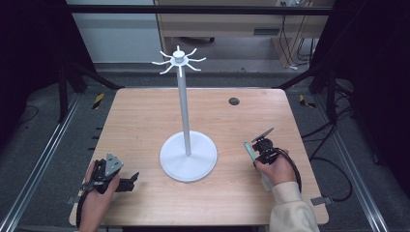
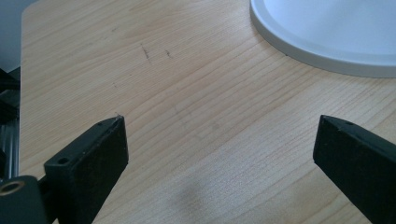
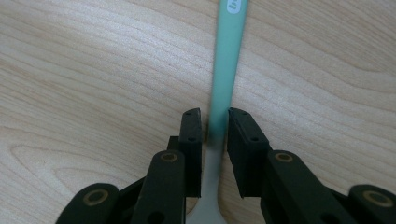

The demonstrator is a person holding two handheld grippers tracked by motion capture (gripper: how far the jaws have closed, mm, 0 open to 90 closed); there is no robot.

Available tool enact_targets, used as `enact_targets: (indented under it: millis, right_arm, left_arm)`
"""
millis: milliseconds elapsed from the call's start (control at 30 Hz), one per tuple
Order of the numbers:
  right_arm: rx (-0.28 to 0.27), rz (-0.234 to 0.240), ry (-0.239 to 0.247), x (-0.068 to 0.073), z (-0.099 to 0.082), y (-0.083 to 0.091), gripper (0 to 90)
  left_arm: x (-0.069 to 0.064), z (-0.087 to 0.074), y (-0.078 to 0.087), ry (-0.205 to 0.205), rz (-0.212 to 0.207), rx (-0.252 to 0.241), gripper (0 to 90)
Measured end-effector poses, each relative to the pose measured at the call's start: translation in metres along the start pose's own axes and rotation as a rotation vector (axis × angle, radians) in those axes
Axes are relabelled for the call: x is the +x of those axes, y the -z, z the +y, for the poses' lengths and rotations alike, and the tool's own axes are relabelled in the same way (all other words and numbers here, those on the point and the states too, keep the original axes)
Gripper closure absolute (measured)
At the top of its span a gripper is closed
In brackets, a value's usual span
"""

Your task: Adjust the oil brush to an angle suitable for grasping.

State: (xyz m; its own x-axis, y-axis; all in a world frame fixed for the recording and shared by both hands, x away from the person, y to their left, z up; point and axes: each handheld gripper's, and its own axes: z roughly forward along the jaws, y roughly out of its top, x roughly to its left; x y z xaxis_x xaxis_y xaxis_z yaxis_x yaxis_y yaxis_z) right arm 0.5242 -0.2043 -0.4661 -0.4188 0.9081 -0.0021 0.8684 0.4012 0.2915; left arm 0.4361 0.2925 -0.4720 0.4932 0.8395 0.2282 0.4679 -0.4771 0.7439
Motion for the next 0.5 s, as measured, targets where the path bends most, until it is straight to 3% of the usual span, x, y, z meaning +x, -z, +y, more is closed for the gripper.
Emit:
enact_targets:
  millis: [500]
  right_arm:
    - [0.009, 0.012, -0.016, -0.003, 0.0001, -0.0019, 80.7]
  left_arm:
    - [-0.0002, 0.0002, -0.0001, -0.002, -0.001, 0.003, 2.8]
